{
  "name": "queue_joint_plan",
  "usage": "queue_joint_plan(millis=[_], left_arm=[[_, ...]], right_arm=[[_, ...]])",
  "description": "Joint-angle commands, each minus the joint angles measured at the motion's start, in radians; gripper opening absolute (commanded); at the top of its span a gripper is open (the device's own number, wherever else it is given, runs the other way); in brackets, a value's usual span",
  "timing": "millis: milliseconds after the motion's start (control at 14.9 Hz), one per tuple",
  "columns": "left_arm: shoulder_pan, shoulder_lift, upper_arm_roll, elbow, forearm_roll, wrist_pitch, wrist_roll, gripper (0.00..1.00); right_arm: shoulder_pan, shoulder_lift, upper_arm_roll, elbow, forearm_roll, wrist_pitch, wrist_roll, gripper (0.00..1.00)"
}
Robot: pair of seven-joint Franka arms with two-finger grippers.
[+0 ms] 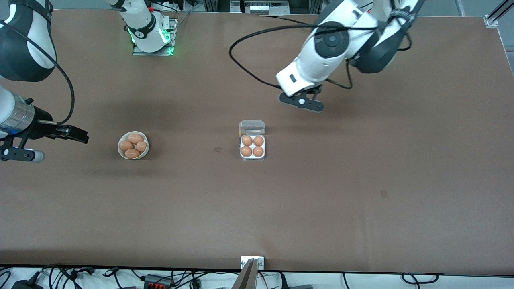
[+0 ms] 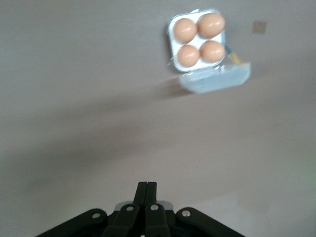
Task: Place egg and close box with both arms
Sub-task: 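Push the open carton lid shut over the eggs with the left gripper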
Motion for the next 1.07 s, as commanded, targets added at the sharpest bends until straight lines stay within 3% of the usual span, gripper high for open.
queue_joint_plan(millis=[0,201,468,870,1003], left_arm=[[-0.058,0.088,0.000,-0.007,-0.006,0.144,-0.095,0.01],[-0.124,0.197,0.008,-0.007,0.011,0.284,-0.127,0.01],[-0.159,0.320,0.005,0.007,0.182,0.374,-0.256,0.01],[-0.150,0.381,0.023,0.014,0.215,0.572,-0.288,0.01],[-0.152,0.395,0.058,0.060,0.222,0.591,-0.281,0.01]], right_arm=[[-0.007,-0.005,0.003,0.007,0.013,-0.028,0.006,1.00],[-0.013,-0.005,0.002,0.009,0.013,-0.031,-0.004,1.00],[-0.012,-0.002,-0.001,0.010,0.012,-0.028,-0.006,1.00],[-0.010,-0.002,-0.001,0.010,0.012,-0.026,-0.001,1.00],[-0.010,-0.002,-0.001,0.010,0.012,-0.026,-0.004,1.00]])
